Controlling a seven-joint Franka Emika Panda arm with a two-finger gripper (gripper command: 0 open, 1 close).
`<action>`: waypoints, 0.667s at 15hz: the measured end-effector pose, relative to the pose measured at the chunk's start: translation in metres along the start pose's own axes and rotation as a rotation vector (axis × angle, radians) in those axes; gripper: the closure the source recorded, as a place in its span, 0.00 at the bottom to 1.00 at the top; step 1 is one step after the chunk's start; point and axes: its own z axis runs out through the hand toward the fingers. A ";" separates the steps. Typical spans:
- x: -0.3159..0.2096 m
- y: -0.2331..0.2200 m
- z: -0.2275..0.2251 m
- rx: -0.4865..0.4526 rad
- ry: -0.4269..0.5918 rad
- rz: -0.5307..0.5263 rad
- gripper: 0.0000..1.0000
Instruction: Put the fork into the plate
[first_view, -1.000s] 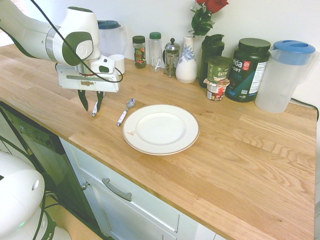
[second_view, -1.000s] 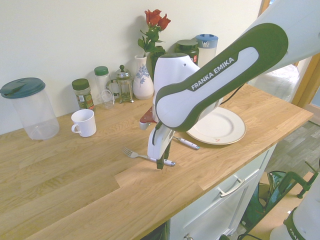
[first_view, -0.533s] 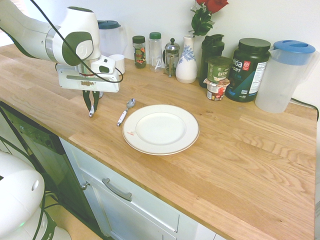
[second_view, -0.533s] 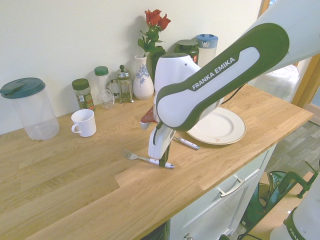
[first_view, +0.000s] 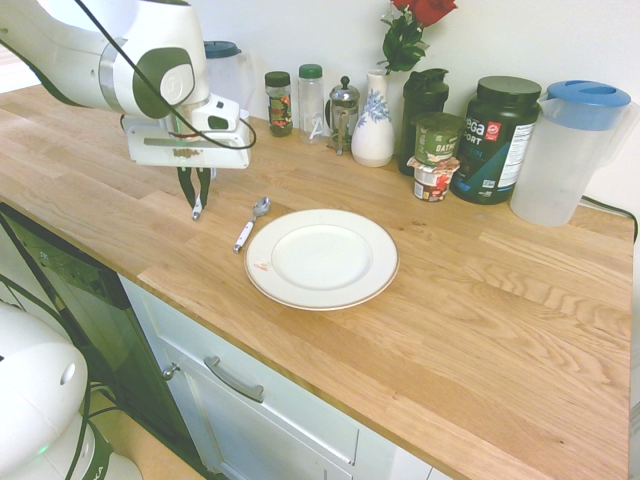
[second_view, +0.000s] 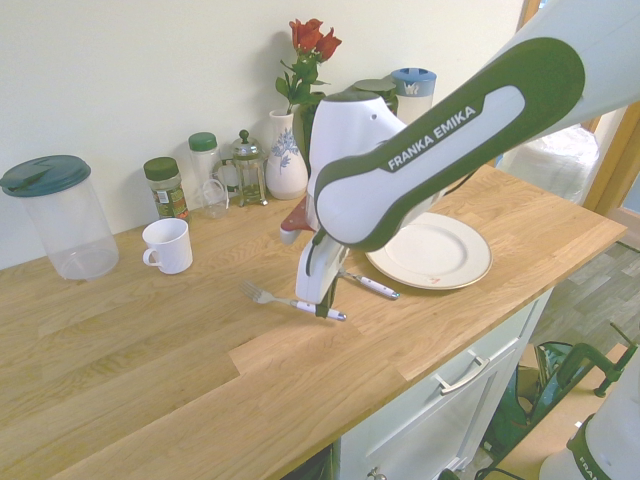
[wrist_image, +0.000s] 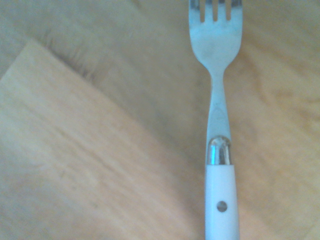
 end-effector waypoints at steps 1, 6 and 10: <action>0.012 0.003 -0.010 0.004 0.020 0.012 1.00; 0.042 0.076 -0.062 -0.029 0.068 0.130 1.00; 0.032 0.144 -0.086 -0.062 0.080 0.214 1.00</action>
